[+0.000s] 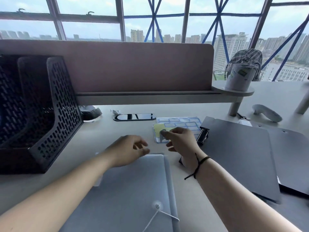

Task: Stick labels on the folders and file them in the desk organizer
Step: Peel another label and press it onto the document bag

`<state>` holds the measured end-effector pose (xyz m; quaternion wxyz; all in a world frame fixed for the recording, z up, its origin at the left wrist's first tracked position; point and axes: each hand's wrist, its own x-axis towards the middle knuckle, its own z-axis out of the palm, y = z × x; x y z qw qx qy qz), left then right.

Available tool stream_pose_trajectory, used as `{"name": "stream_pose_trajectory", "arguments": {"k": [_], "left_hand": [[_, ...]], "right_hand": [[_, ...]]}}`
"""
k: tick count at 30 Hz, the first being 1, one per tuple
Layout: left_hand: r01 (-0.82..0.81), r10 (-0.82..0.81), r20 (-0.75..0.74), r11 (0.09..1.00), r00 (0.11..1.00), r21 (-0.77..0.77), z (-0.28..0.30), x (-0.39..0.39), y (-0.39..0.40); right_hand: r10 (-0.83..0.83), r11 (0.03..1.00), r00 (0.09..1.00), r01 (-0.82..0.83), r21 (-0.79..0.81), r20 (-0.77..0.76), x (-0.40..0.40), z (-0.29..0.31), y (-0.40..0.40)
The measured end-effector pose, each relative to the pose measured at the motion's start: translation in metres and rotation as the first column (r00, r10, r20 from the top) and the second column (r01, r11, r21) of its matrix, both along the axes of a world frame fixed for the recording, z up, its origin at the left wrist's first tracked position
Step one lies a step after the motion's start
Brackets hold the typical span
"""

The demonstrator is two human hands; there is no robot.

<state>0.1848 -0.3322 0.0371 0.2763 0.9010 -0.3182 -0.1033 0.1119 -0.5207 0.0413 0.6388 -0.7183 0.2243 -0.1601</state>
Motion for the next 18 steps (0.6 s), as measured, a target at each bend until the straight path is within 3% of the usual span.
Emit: {"name": "stream_pose_trajectory", "arguments": {"k": [3, 11, 13, 18], "left_hand": [[0.056, -0.077, 0.098, 0.978, 0.992, 0.202, -0.005, -0.008, 0.023], [-0.003, -0.045, 0.149, 0.952, 0.988, 0.306, -0.001, -0.027, 0.056], [-0.017, -0.021, 0.148, 0.968, 0.989, 0.249, 0.008, -0.029, 0.052], [-0.099, 0.099, -0.01, 0.992, 0.995, -0.073, 0.015, -0.028, 0.024]], "right_hand": [[0.061, 0.993, 0.996, -0.053, 0.11, -0.069, -0.013, -0.011, 0.023], [0.199, 0.958, 0.975, -0.171, 0.229, -0.104, -0.027, -0.015, 0.036], [0.229, 0.956, 0.966, -0.2, 0.214, -0.121, -0.025, -0.015, 0.039], [0.284, 0.952, 0.953, -0.266, 0.154, -0.108, -0.015, -0.009, 0.038]]}}
